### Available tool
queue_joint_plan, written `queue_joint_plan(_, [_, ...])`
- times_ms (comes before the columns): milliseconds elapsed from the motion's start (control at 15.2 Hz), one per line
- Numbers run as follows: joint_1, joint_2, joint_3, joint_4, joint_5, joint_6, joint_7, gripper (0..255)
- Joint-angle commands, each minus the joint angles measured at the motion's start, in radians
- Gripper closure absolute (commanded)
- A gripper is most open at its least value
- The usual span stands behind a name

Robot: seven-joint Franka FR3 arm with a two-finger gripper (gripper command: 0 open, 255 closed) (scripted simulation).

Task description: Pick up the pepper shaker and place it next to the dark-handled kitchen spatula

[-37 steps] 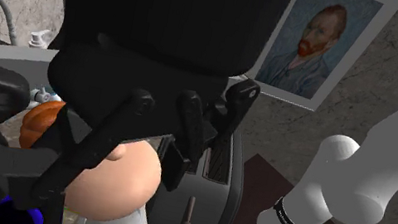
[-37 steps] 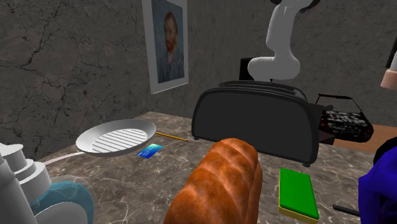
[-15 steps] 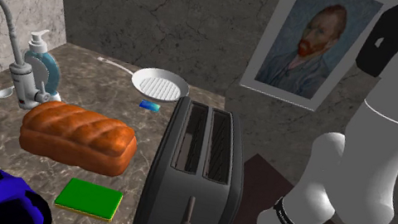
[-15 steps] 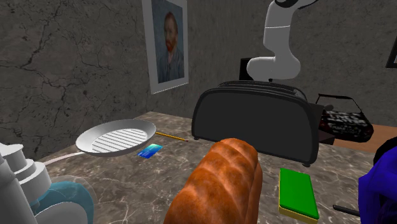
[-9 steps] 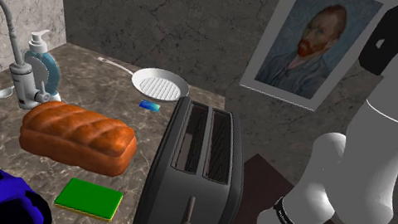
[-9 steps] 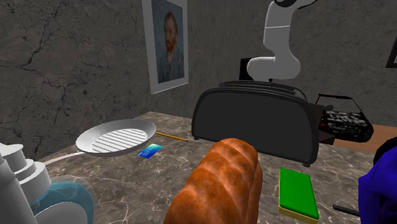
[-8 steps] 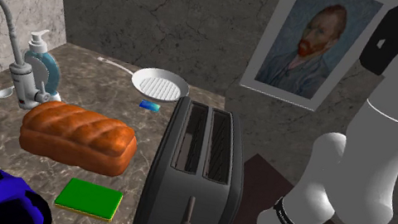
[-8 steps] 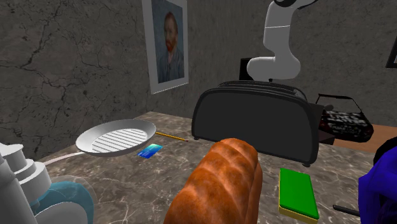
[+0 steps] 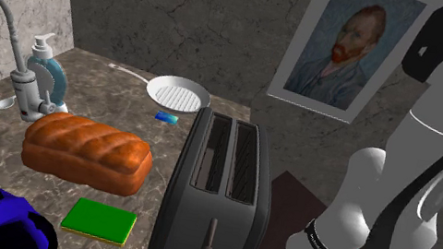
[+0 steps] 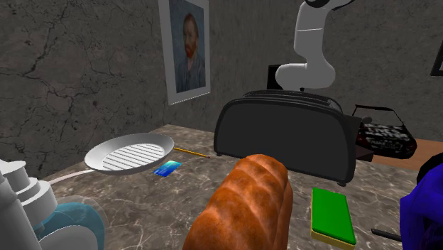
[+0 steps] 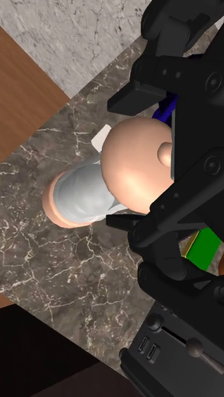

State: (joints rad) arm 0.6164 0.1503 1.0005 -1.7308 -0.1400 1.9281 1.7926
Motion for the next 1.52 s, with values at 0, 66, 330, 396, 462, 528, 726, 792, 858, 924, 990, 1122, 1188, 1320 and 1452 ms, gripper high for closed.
queue_joint_plan(0, [0.004,0.011,-0.002,-0.020,-0.011,0.027,0.007,255])
queue_joint_plan(66, [0.004,0.013,-0.003,-0.032,-0.013,0.040,0.009,255])
queue_joint_plan(330, [0.007,0.024,-0.007,-0.077,-0.026,0.090,0.018,255])
queue_joint_plan(396, [0.008,0.027,-0.009,-0.088,-0.030,0.103,0.021,255])
queue_joint_plan(462, [0.009,0.031,-0.010,-0.098,-0.035,0.115,0.024,255])
queue_joint_plan(528, [0.010,0.035,-0.011,-0.108,-0.040,0.127,0.027,255])
queue_joint_plan(726, [0.015,0.050,-0.017,-0.137,-0.056,0.164,0.038,255])
queue_joint_plan(792, [0.018,0.055,-0.019,-0.146,-0.062,0.175,0.043,255])
queue_joint_plan(858, [0.020,0.061,-0.022,-0.155,-0.069,0.187,0.047,255])
queue_joint_plan(924, [0.022,0.067,-0.024,-0.163,-0.075,0.199,0.051,255])
queue_joint_plan(990, [0.025,0.073,-0.027,-0.172,-0.082,0.210,0.056,255])
queue_joint_plan(1122, [0.031,0.085,-0.033,-0.187,-0.097,0.233,0.066,255])
queue_joint_plan(1188, [0.034,0.092,-0.037,-0.195,-0.105,0.245,0.071,255])
queue_joint_plan(1320, [0.041,0.106,-0.044,-0.209,-0.121,0.267,0.082,255])
queue_joint_plan(1452, [0.047,0.118,-0.051,-0.220,-0.135,0.285,0.091,255])
